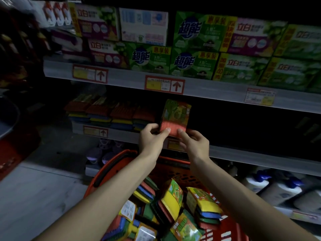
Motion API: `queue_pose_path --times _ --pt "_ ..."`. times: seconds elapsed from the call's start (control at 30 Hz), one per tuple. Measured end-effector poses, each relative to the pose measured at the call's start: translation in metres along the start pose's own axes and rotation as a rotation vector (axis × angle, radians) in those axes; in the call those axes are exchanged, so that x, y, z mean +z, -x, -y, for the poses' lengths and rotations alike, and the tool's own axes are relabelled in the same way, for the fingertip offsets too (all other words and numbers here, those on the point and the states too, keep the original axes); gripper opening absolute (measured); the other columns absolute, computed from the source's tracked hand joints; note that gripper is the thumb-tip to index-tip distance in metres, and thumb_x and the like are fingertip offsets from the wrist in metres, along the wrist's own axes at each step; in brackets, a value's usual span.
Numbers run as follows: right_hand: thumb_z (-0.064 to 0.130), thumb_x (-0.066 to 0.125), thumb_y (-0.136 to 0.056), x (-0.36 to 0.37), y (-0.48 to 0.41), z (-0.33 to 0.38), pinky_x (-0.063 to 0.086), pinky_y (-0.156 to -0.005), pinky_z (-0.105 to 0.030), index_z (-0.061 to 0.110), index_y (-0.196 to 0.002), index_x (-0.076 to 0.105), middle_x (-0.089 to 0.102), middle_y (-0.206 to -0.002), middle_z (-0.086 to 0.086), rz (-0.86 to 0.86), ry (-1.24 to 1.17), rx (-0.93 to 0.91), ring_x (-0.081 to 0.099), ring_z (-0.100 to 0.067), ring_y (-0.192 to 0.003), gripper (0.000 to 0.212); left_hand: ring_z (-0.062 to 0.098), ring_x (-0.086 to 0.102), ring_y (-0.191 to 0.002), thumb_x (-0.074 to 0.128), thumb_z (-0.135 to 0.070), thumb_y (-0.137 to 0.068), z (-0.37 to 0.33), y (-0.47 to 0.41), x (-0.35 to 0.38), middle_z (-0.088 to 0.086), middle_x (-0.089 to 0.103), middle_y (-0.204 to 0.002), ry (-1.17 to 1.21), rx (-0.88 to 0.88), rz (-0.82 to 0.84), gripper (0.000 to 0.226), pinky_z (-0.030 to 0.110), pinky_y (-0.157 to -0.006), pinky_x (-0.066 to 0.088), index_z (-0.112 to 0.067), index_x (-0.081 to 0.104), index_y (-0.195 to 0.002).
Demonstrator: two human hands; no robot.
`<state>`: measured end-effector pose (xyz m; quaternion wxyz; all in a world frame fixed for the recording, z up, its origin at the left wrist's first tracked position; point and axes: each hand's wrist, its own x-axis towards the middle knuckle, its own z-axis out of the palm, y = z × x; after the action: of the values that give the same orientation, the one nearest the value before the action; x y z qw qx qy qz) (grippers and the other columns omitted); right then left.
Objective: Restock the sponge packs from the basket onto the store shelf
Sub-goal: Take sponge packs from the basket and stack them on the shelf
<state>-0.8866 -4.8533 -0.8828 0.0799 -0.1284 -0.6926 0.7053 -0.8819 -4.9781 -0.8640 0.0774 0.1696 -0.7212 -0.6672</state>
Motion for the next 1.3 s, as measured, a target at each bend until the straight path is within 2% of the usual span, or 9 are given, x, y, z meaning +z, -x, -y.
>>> queue_pose_path --times 0.17,0.33,0.53,0.63,0.7,0.83,0.97,1.2,1.3 --pt "0.035 0.079 -0.089 0.011 -0.016 -0.013 0.057 -0.098 -0.046 0.025 -0.107 0.063 0.064 -0.092 0.019 -0.068 0.052 0.000 0.069 -0.012 -0.091 0.026 0.016 0.066 -0.105 0.075 -0.037 -0.091 0.008 -0.010 0.006 0.000 0.070 -0.116 -0.017 -0.024 -0.013 0.046 0.028 -0.078 0.048 -0.021 0.062 -0.132" --pt "0.039 0.078 -0.088 0.014 -0.028 -0.017 0.059 -0.092 -0.049 0.021 -0.120 0.070 0.072 -0.104 0.007 -0.133 0.147 -0.042 0.072 -0.020 -0.099 0.038 -0.009 0.045 -0.070 0.065 -0.021 -0.100 0.019 -0.016 0.010 -0.022 0.051 -0.082 0.053 -0.050 0.014 0.049 0.025 -0.073 0.043 -0.015 0.052 -0.147" --pt "0.032 0.072 -0.094 0.010 -0.030 -0.013 0.060 -0.091 -0.047 0.016 -0.133 0.066 0.065 -0.095 0.015 -0.062 0.220 -0.040 0.070 -0.016 -0.090 0.042 0.016 0.055 -0.121 0.059 -0.016 -0.102 0.021 -0.016 0.008 0.005 0.056 -0.146 0.046 -0.045 0.038 0.051 0.026 -0.089 0.037 -0.016 0.046 -0.151" --pt "0.029 0.071 -0.095 0.011 -0.030 -0.013 0.059 -0.094 -0.046 0.015 -0.135 0.064 0.069 -0.106 0.006 -0.032 0.274 -0.063 0.069 -0.021 -0.102 0.044 0.009 0.051 -0.112 0.058 -0.016 -0.103 0.020 -0.017 0.008 0.003 0.053 -0.150 0.068 -0.034 0.038 0.050 0.025 -0.089 0.037 -0.017 0.046 -0.152" --pt "0.026 0.071 -0.095 0.012 -0.029 -0.013 0.059 -0.095 -0.046 0.015 -0.137 0.063 0.068 -0.116 0.000 -0.015 0.302 -0.073 0.068 -0.022 -0.107 0.044 0.004 0.049 -0.099 0.057 -0.016 -0.103 0.020 -0.018 0.009 0.003 0.054 -0.147 0.072 -0.035 0.030 0.050 0.026 -0.086 0.037 -0.017 0.046 -0.152" --pt "0.021 0.069 -0.097 0.011 -0.031 -0.014 0.062 -0.085 -0.043 0.015 -0.142 0.058 0.058 -0.088 0.014 0.012 0.357 -0.070 0.063 -0.007 -0.074 0.046 -0.007 0.044 -0.072 0.055 -0.014 -0.104 0.024 -0.020 0.009 -0.006 0.053 -0.114 0.043 -0.046 0.013 0.046 0.025 -0.067 0.041 -0.016 0.048 -0.149" --pt "0.016 0.068 -0.097 0.010 -0.031 -0.012 0.063 -0.081 -0.044 0.016 -0.142 0.058 0.058 -0.085 0.016 0.034 0.376 -0.067 0.061 -0.007 -0.068 0.046 0.019 0.062 -0.082 0.054 -0.014 -0.103 0.020 -0.024 0.005 0.007 0.068 -0.107 0.004 -0.067 -0.024 0.032 0.026 -0.060 0.042 -0.015 0.057 -0.135" --pt "0.019 0.070 -0.095 0.007 -0.031 -0.013 0.061 -0.086 -0.048 0.022 -0.110 0.055 0.065 -0.090 0.002 -0.067 0.293 0.003 0.069 -0.022 -0.085 0.021 0.020 0.067 -0.087 0.054 -0.012 -0.103 0.022 -0.033 -0.001 0.002 0.064 -0.090 0.153 -0.189 -0.116 0.010 0.040 -0.083 0.057 -0.012 0.060 -0.111" --pt "0.020 0.069 -0.097 0.009 -0.027 -0.018 0.060 -0.086 -0.045 0.021 -0.096 0.056 0.069 -0.092 -0.006 -0.081 0.178 0.073 0.069 -0.024 -0.087 0.013 0.017 0.071 -0.087 0.055 -0.012 -0.103 0.023 -0.038 -0.006 0.003 0.067 -0.095 0.289 -0.285 -0.154 0.006 0.033 -0.072 0.056 -0.013 0.061 -0.101"
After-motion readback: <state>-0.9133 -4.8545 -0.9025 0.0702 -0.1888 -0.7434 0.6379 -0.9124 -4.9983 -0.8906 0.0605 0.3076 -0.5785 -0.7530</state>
